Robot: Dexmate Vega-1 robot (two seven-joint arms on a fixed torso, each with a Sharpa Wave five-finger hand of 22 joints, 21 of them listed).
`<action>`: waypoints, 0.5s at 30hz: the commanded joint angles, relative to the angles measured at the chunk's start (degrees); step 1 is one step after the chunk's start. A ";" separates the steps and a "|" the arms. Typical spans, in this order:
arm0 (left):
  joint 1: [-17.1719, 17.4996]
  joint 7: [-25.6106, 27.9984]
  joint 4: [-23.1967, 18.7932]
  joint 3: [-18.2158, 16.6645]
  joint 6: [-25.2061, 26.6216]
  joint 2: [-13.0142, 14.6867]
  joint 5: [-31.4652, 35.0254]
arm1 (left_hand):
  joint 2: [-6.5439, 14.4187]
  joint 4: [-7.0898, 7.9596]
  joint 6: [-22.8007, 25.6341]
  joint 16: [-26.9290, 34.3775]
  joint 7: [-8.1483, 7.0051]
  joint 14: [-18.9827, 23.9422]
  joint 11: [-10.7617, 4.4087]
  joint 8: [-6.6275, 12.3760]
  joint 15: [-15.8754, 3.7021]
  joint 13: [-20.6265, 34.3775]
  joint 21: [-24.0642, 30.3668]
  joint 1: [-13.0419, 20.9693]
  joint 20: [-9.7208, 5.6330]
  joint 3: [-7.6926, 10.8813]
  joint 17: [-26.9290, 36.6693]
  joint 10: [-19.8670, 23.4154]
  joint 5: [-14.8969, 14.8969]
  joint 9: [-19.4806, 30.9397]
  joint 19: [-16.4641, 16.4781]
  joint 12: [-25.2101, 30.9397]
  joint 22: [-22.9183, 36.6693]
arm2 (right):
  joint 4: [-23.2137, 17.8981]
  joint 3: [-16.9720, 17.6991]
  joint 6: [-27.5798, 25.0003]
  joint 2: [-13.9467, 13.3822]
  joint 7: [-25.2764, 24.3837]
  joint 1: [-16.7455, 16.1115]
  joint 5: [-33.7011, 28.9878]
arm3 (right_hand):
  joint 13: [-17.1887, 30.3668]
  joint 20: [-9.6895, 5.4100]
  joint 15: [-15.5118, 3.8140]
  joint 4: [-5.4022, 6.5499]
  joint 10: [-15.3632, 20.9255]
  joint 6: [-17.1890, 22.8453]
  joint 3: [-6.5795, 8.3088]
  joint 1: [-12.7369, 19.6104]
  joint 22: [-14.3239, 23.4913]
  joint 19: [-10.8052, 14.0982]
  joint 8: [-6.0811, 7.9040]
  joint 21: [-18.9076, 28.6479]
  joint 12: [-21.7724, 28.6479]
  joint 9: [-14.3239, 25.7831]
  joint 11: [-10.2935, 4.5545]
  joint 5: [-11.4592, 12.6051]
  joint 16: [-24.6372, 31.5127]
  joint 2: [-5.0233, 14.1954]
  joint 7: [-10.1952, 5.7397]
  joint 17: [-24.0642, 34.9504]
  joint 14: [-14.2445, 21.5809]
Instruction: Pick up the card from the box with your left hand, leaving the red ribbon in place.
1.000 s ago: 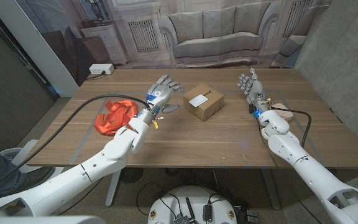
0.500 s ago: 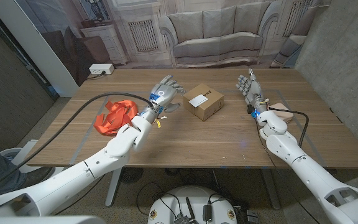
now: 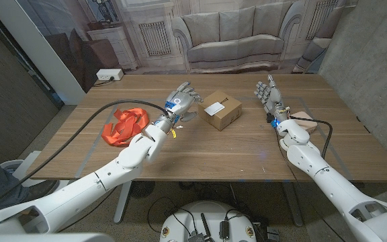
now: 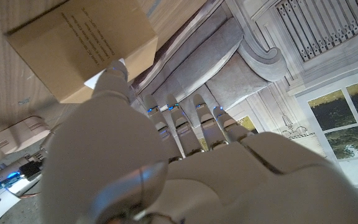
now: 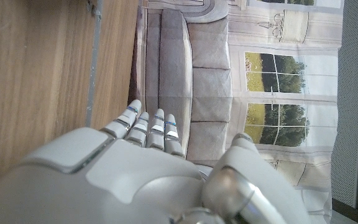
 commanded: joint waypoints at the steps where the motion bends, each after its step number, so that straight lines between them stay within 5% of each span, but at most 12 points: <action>1: -1.24 3.25 3.17 1.74 -1.57 -1.48 -0.16 | -0.07 0.00 0.51 0.10 0.14 0.34 -0.05 0.01 -8.89 0.11 0.10 0.36 0.53 0.07 0.10 0.40 -0.30 0.11 0.51 0.10 0.06 | 0.64 0.02 0.31 0.27 0.44 0.13 0.27 | 0.03 -0.04 -0.10 -0.10 0.49 0.46 -0.16 0.23 0.30 0.45 0.14 -0.10 0.24 0.17 -0.03 0.46 0.33 0.23 -0.08 0.33 0.55; 15: -2.22 5.62 5.96 3.30 0.05 -3.18 0.47 | 0.05 0.09 1.24 0.13 0.17 0.57 -0.05 0.11 -8.90 0.11 0.20 0.90 0.74 -0.01 0.16 0.79 -0.78 0.23 0.91 -0.07 0.10 | 0.16 0.37 0.43 -0.29 0.59 -0.52 0.42 | 0.04 0.00 -0.09 -0.14 0.48 0.47 -0.24 0.21 0.31 0.51 0.13 -0.35 0.22 0.17 -0.01 0.46 0.33 0.25 -0.09 0.33 0.62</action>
